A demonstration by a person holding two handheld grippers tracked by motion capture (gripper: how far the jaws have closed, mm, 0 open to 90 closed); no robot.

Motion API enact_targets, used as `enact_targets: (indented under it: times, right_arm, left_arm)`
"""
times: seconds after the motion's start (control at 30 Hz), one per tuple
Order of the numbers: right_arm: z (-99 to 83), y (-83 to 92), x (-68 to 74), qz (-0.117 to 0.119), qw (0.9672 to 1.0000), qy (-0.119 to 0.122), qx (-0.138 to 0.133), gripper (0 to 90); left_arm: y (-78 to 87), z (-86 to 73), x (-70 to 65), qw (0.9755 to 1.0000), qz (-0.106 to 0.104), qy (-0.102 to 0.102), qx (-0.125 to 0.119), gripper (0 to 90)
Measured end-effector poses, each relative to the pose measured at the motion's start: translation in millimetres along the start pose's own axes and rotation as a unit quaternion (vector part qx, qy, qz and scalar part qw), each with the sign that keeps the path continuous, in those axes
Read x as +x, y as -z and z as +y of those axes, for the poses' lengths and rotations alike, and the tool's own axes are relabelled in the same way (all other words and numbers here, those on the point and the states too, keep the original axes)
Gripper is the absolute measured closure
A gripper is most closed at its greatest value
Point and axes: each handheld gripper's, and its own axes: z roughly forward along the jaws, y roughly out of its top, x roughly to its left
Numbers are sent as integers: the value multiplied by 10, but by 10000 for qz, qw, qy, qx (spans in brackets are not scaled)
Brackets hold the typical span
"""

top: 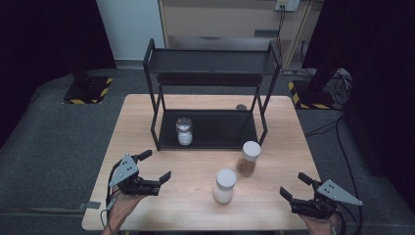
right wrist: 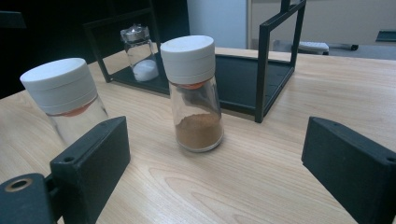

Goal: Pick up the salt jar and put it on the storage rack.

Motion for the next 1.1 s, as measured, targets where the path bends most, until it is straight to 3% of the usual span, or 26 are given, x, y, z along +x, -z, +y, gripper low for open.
enact_targets:
  times: [0.33, 0.4, 0.77, 1.1]
  right_arm:
    - [1, -1, 3, -10, 10000, 1, 9, 82]
    - [2, -2, 2, -9, 10000, 3, 14, 82]
    - [7, -8, 9, -18, 10000, 23, 34, 82]
    - [2, -5, 5, -18, 10000, 30, 18, 80]
  left_arm:
    - [106, -141, -27, 10000, 64, -46, -11, 12]
    - [117, -198, -9, 10000, 43, 61, -61, 11]
    - [208, -375, -23, 9998, 158, 98, 26, 11]
    - [243, -432, 12, 9996, 211, 132, 136, 11]
